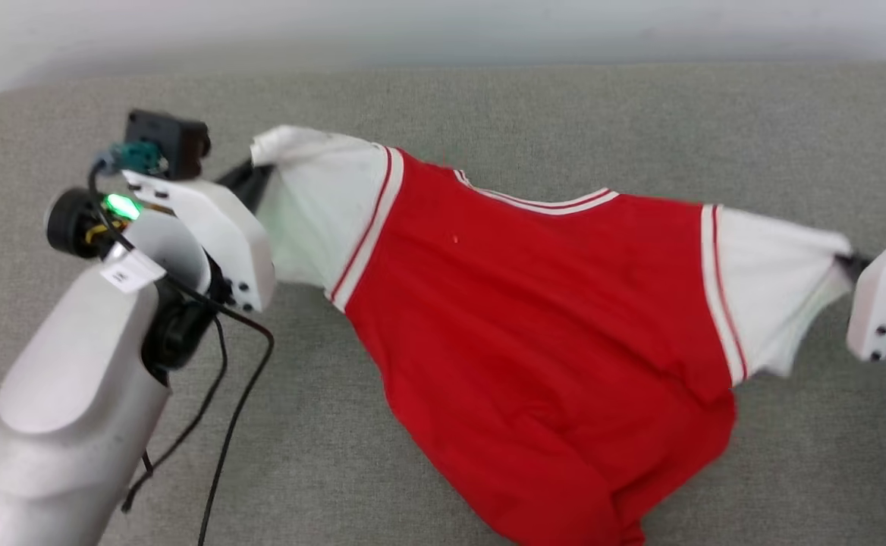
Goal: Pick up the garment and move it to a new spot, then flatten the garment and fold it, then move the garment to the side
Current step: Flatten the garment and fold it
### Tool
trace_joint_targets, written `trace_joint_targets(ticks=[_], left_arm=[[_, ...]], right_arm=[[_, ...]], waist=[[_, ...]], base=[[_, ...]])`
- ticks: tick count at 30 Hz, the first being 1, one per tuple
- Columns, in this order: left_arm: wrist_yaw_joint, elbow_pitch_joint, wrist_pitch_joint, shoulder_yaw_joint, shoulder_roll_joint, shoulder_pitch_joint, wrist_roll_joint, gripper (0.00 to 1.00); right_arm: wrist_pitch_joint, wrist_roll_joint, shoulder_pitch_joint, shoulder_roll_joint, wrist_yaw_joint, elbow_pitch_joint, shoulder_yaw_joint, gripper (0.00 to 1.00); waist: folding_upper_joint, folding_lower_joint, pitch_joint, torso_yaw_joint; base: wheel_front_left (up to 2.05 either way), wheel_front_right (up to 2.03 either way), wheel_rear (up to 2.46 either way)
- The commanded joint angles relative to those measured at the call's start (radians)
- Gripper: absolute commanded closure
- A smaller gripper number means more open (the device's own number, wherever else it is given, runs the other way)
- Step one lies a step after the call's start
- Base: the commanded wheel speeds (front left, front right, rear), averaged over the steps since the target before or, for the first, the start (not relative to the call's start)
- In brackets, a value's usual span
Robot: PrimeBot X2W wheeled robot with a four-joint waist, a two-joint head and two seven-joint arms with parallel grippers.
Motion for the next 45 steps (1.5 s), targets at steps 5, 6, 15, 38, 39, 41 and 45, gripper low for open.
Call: trace_joint_targets(ticks=[5,6,15,38,39,41,45], left_arm=[[0.022,0.040,-0.071,0.037,-0.003,-0.106,0.026,1.00],[0.016,0.055,-0.083,0.042,-0.005,-0.127,0.029,1.00],[-0.036,0.266,-0.181,0.042,-0.033,-0.391,0.076,1.00],[-0.038,0.599,-0.492,0.080,-0.030,-0.961,0.183,1.00],[-0.045,0.607,-0.495,0.076,-0.033,-0.968,0.187,1.00],[-0.055,0.626,-0.501,0.078,-0.041,-0.974,0.183,1.00],[-0.078,0.656,-0.507,0.093,-0.056,-0.964,0.165,1.00]], right_arm=[[-0.053,-0.074,-0.097,-0.021,-0.001,-0.033,-0.032,1.00],[-0.062,-0.089,-0.116,-0.024,-0.001,-0.035,-0.034,1.00],[-0.143,-0.200,-0.349,-0.027,-0.001,-0.005,-0.027,1.00],[-0.440,-0.330,-1.023,0.024,-0.001,0.239,0.072,1.00],[-0.451,-0.329,-1.037,0.031,-0.001,0.255,0.077,1.00],[-0.471,-0.329,-1.058,0.042,-0.001,0.287,0.092,1.00],[-0.507,-0.315,-1.082,0.062,-0.001,0.350,0.127,1.00]], waist=[[-0.0001,0.0000,-0.038,0.001],[-0.0001,0.0000,-0.041,0.001],[-0.0001,0.0000,-0.023,-0.009],[-0.0001,0.0000,0.266,-0.061],[-0.0001,0.0000,0.280,-0.059],[-0.0001,0.0000,0.307,-0.057],[-0.0001,0.0000,0.354,-0.053]], base=[[0.00,0.00,0.00],[0.00,0.00,0.00],[0.00,0.00,0.00],[0.00,0.00,0.00],[0.00,0.00,0.00],[0.00,0.00,0.00],[0.00,0.00,0.00]])
